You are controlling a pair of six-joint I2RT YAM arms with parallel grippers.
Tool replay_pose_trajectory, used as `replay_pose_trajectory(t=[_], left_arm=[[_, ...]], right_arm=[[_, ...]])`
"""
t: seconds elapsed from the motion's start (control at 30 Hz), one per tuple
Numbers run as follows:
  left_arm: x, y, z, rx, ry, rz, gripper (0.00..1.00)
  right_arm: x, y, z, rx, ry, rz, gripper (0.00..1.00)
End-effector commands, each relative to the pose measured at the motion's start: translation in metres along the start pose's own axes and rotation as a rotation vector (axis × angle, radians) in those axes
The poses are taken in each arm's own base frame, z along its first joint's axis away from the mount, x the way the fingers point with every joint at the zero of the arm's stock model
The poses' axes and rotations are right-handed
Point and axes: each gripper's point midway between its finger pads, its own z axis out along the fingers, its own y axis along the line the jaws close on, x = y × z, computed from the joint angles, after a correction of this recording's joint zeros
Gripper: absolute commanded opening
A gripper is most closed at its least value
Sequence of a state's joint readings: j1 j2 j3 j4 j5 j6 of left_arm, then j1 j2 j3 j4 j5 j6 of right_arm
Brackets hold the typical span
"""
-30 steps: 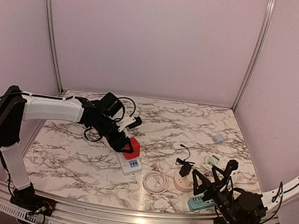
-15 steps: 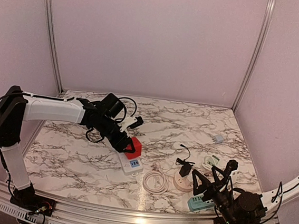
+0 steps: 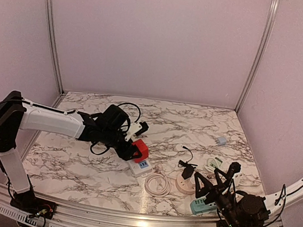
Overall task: Insert the plug
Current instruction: Insert the plug into the socket slot.
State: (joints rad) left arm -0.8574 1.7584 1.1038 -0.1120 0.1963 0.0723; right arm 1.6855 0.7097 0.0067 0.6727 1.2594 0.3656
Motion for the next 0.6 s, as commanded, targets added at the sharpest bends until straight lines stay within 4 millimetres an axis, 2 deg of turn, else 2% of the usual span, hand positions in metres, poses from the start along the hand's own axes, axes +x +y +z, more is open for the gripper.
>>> replay_pose_trajectory(t=[0.0, 0.1, 0.23, 0.4, 0.57], left_arm=[[0.092, -0.001, 0.027, -0.011, 0.232, -0.075, 0.0], [0.101, -0.002, 0.032, -0.009, 0.252, -0.077, 0.0], [0.103, 0.004, 0.031, -0.041, 0.321, -0.065, 0.0], [0.078, 0.007, 0.02, -0.064, 0.351, -0.065, 0.0], [0.077, 0.007, 0.022, -0.059, 0.422, -0.07, 0.0]], right_arm=[[0.028, -0.023, -0.004, 0.01, 0.025, -0.089, 0.99], [0.027, -0.021, -0.004, 0.006, 0.026, -0.089, 0.98], [0.028, -0.023, -0.004, 0.013, 0.025, -0.09, 0.99], [0.028, -0.023, -0.004, 0.016, 0.025, -0.092, 0.99], [0.028, -0.021, -0.004, 0.009, 0.028, -0.09, 0.99]])
